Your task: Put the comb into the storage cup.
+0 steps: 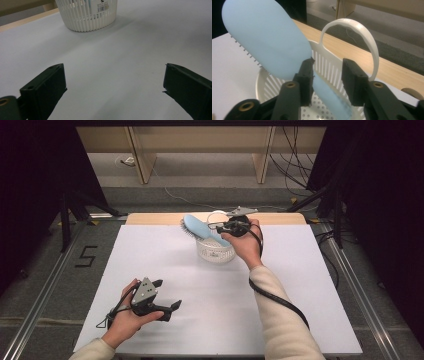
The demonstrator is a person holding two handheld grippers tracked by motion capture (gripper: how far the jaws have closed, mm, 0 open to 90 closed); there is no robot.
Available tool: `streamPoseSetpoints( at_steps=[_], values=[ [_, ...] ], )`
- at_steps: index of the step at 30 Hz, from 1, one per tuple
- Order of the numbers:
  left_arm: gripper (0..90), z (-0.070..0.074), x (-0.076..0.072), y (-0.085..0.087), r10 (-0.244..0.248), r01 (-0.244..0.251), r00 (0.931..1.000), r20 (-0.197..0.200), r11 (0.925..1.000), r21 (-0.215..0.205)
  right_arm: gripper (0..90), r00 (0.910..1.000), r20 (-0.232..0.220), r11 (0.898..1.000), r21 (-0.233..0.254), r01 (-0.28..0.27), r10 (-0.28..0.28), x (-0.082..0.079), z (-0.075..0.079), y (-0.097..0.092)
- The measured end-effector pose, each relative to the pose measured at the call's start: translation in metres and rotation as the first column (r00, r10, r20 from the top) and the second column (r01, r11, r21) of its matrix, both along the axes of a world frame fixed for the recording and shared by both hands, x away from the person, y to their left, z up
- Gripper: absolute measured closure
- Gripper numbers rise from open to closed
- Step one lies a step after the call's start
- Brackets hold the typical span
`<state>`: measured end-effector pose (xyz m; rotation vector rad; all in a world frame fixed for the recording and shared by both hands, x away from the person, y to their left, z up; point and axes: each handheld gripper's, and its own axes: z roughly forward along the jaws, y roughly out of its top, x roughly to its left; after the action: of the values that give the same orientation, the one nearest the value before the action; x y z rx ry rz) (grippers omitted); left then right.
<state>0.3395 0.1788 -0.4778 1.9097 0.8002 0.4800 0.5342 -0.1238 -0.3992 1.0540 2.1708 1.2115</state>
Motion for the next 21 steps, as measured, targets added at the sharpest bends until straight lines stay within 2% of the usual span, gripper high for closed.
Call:
streamPoseSetpoints(
  at_steps=[6, 11, 14, 16, 21],
  values=[
    [3.9, 0.0, 0.0, 0.0, 0.003, -0.003, 1.0, -0.001, 1.0, 0.0, 41.7, 0.9984, -0.028, 0.997, 0.066, -0.048, 0.05, -0.01, 0.0, -0.011],
    [3.9, -0.001, 0.001, 0.0, 0.004, -0.004, 1.0, 0.0, 1.0, 0.001, 29.7, 0.9959, -0.049, 0.994, 0.078, -0.073, 0.077, -0.019, -0.004, -0.026],
    [3.9, -0.001, 0.0, 0.0, 0.009, -0.009, 1.0, -0.001, 1.0, -0.002, 26.5, 0.9951, -0.053, 0.992, 0.099, -0.078, 0.083, -0.025, -0.005, -0.034],
    [3.9, 0.0, 0.001, 0.001, 0.011, -0.011, 0.9999, 0.001, 0.9999, -0.002, 24.7, 0.9956, -0.039, 0.991, 0.111, -0.081, 0.085, -0.03, -0.007, -0.041],
    [3.9, -0.001, 0.001, 0.002, 0.018, -0.018, 0.9998, -0.002, 0.9998, -0.005, 22.0, 0.9965, -0.016, 0.991, 0.109, -0.08, 0.082, -0.04, -0.011, -0.054]
  ],
)
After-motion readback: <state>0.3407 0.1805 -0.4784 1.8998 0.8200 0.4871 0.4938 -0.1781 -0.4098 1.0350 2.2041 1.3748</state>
